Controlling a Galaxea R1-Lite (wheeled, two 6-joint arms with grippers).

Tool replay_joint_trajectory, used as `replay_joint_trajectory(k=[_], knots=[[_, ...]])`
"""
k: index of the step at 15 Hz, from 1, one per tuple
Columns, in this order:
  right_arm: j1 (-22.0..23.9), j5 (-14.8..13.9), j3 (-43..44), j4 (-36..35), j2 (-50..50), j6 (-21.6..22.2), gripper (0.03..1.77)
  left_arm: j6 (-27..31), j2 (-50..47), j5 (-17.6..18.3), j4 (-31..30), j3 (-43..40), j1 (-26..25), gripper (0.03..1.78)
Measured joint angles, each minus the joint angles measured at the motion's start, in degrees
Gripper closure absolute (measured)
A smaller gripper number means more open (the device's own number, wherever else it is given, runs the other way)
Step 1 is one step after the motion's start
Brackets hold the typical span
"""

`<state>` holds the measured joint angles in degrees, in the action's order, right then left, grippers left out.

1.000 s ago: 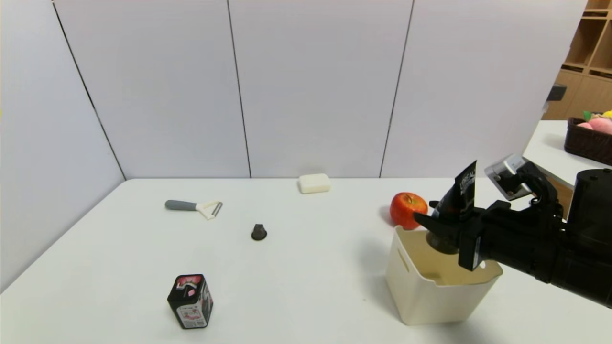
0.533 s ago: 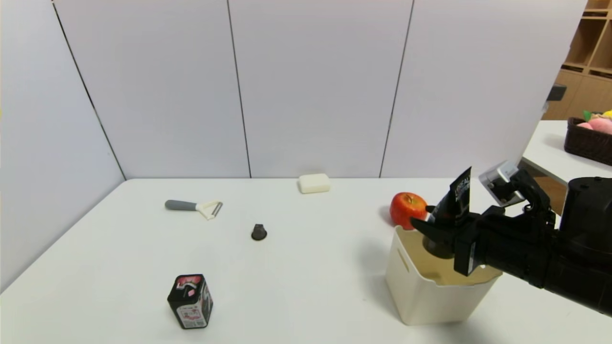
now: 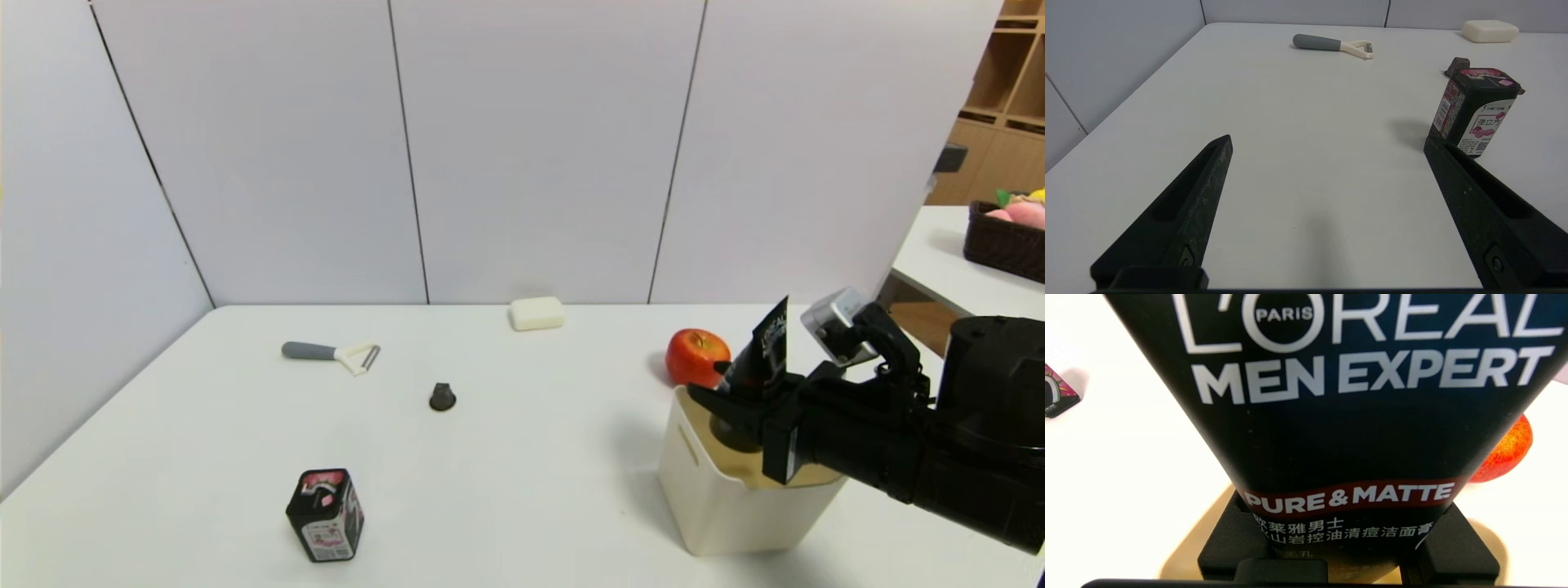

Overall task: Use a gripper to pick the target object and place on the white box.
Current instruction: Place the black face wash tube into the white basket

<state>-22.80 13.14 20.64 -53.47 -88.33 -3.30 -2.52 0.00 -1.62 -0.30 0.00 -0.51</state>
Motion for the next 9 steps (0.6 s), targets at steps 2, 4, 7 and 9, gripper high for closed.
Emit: replay_joint_trajectory(k=[2, 4, 7, 9], knots=[[0.0, 0.0, 0.1, 0.0, -0.5, 0.0, 1.05, 0.0, 0.0, 0.0, 0.0, 0.0, 0.0, 0.12], [0.0, 0.0, 0.1, 0.0, -0.7, 0.0, 1.05, 0.0, 0.0, 0.0, 0.0, 0.0, 0.0, 0.12], [0.0, -0.1, 0.1, -0.5, -1.0, 0.0, 1.05, 0.0, 0.0, 0.0, 0.0, 0.0, 0.0, 0.12], [0.1, -0.1, 0.1, -0.5, -1.2, 0.2, 0.90, 0.0, 0.0, 0.0, 0.0, 0.0, 0.0, 0.12]])
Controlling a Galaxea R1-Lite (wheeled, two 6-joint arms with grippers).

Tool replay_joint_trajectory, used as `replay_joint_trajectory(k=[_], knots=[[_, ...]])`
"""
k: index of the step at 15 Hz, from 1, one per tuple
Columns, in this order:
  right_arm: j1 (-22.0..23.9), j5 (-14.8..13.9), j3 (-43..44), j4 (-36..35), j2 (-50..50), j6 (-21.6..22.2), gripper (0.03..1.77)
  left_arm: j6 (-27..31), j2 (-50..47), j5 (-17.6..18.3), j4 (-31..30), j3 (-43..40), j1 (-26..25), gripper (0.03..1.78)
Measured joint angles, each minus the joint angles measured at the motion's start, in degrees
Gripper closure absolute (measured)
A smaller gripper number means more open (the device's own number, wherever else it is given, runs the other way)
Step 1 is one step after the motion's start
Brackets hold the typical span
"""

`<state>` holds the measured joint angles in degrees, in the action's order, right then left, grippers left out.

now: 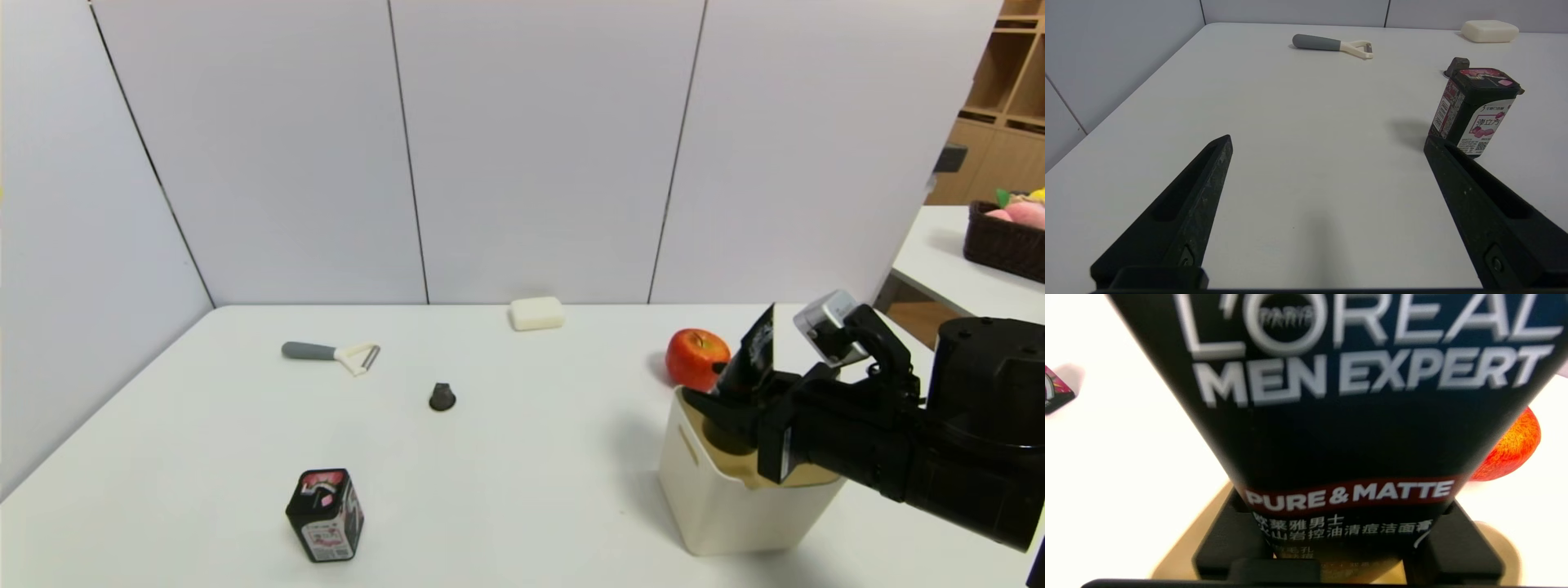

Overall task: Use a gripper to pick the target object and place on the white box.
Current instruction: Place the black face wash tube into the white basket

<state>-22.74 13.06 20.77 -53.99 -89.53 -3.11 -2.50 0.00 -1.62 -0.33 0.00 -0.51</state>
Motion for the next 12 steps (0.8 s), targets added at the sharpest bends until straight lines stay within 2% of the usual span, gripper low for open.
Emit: replay_joint_trajectory(k=[3, 6, 12], knots=[[0.1, -0.1, 0.0, 0.0, -0.2, 0.0, 0.64, 0.0, 0.0, 0.0, 0.0, 0.0, 0.0, 0.12], [0.3, -0.1, 0.2, 0.0, -0.2, 0.2, 0.46, 0.0, 0.0, 0.0, 0.0, 0.0, 0.0, 0.12], [1.3, -0.2, 2.0, 0.3, 0.7, 0.2, 0.26, 0.0, 0.0, 0.0, 0.0, 0.0, 0.0, 0.12]])
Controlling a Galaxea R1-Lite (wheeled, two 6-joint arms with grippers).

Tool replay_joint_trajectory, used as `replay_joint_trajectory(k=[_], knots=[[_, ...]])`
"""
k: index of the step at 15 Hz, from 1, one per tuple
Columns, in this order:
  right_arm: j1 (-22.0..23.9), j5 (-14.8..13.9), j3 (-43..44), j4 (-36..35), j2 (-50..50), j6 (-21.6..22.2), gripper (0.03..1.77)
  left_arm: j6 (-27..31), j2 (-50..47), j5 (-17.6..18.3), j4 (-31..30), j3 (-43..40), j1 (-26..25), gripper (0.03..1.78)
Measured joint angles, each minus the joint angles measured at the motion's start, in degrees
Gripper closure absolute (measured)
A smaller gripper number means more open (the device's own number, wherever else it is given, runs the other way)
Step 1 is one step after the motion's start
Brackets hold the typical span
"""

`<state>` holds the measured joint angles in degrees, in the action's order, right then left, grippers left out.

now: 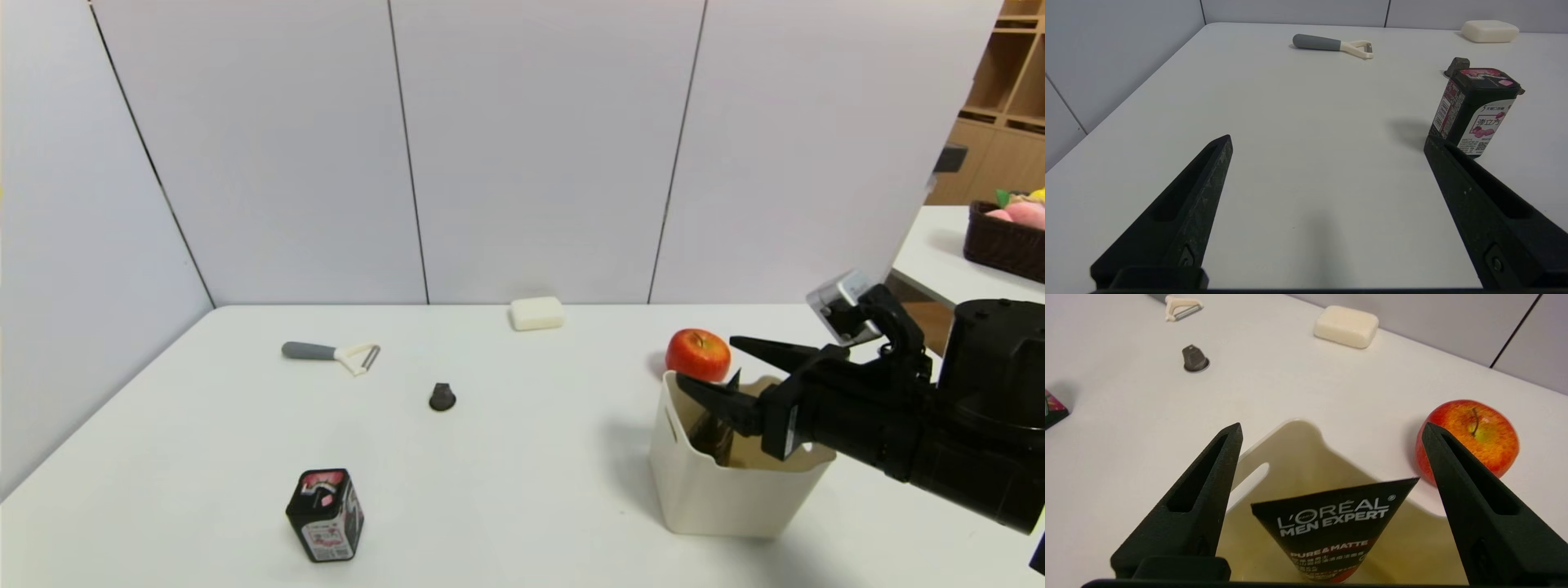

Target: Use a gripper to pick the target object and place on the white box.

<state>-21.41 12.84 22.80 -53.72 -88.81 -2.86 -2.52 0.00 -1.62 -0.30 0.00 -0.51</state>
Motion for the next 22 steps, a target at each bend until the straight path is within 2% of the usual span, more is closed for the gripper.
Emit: replay_joint_trajectory(k=[4, 8, 12, 15, 18, 19, 22], knots=[[3.1, 0.1, 2.9, 1.4, 3.3, 0.1, 0.19, 0.0, 0.0, 0.0, 0.0, 0.0, 0.0, 0.12], [7.2, -0.3, 5.1, 7.0, 10.8, 0.1, 0.15, 0.0, 0.0, 0.0, 0.0, 0.0, 0.0, 0.12], [12.0, -1.3, -1.8, 7.6, 22.2, 0.0, 0.13, 0.0, 0.0, 0.0, 0.0, 0.0, 0.0, 0.12], [14.5, -6.3, -7.3, 8.6, 31.5, -0.1, 0.11, 0.0, 0.0, 0.0, 0.0, 0.0, 0.0, 0.12], [16.6, -13.6, -10.0, 15.2, 40.2, -0.3, 0.11, 0.0, 0.0, 0.0, 0.0, 0.0, 0.0, 0.12], [17.6, -15.1, -10.8, 17.8, 42.7, -0.5, 0.11, 0.0, 0.0, 0.0, 0.0, 0.0, 0.0, 0.12], [20.9, -15.9, -13.6, 22.3, 51.2, -2.0, 0.11, 0.0, 0.0, 0.0, 0.0, 0.0, 0.0, 0.12]])
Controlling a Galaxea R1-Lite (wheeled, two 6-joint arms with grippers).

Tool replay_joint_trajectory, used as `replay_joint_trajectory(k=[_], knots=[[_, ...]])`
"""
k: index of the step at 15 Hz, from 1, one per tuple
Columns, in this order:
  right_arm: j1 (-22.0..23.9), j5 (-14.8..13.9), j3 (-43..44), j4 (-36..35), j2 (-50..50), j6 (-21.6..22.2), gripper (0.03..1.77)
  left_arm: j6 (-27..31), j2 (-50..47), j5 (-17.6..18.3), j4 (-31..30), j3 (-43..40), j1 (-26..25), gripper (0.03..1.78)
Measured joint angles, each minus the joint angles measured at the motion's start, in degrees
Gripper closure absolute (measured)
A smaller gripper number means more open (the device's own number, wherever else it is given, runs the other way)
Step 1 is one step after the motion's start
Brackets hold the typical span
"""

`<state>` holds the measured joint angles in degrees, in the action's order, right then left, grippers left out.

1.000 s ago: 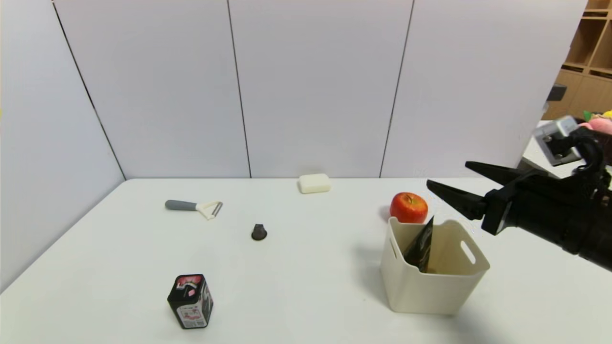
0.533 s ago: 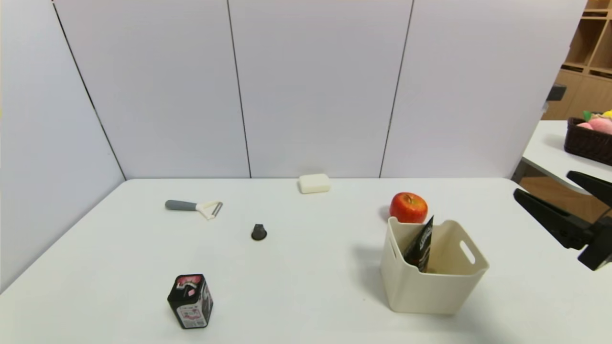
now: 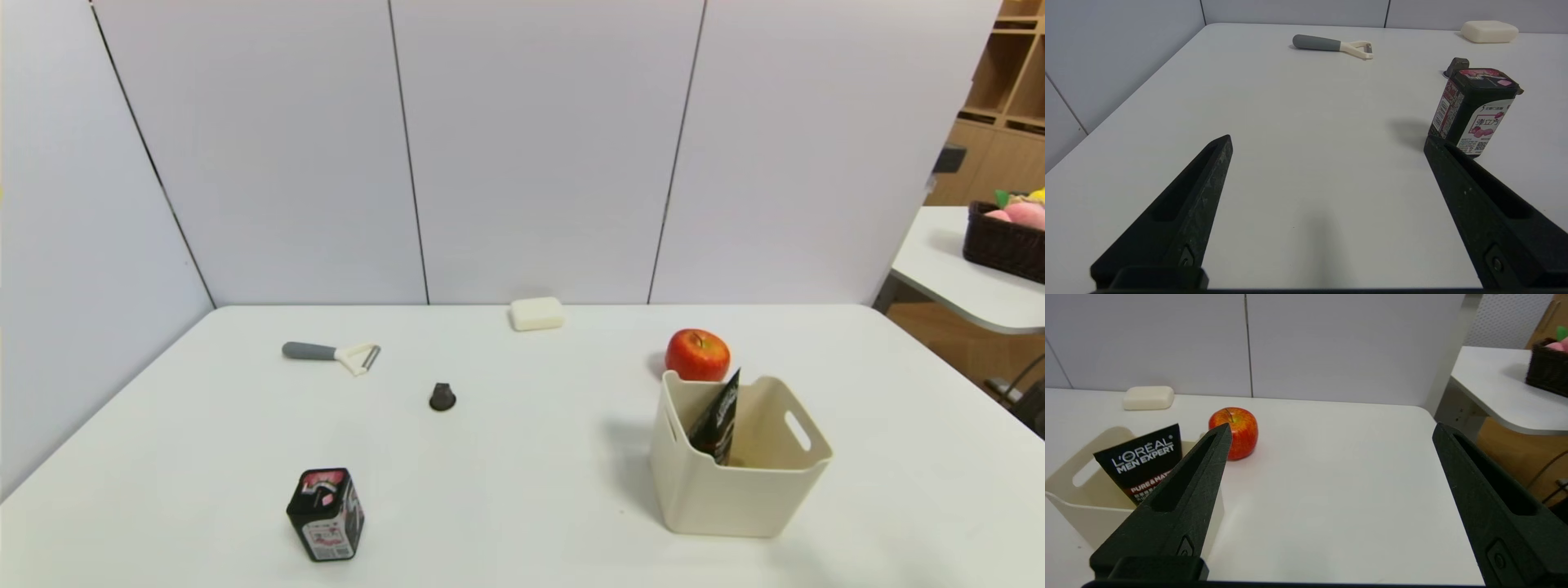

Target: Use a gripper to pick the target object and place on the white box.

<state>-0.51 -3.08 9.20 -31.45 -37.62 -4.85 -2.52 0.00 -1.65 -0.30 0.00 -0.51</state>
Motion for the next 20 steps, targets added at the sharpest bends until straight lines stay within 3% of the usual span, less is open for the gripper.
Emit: replay_joint_trajectory(k=[6, 13, 18, 20], knots=[[0.7, -0.2, -8.4, 4.9, 15.4, -1.6, 0.11, 0.0, 0.0, 0.0, 0.0, 0.0, 0.0, 0.12], [-0.2, -0.4, -9.2, 23.1, 26.5, -0.5, 0.11, 0.0, 0.0, 0.0, 0.0, 0.0, 0.0, 0.12], [0.3, 3.1, -9.2, 30.5, 34.1, 1.2, 0.11, 0.0, 0.0, 0.0, 0.0, 0.0, 0.0, 0.12], [0.4, 3.1, -9.2, 30.6, 36.1, 2.2, 0.11, 0.0, 0.0, 0.0, 0.0, 0.0, 0.0, 0.12]])
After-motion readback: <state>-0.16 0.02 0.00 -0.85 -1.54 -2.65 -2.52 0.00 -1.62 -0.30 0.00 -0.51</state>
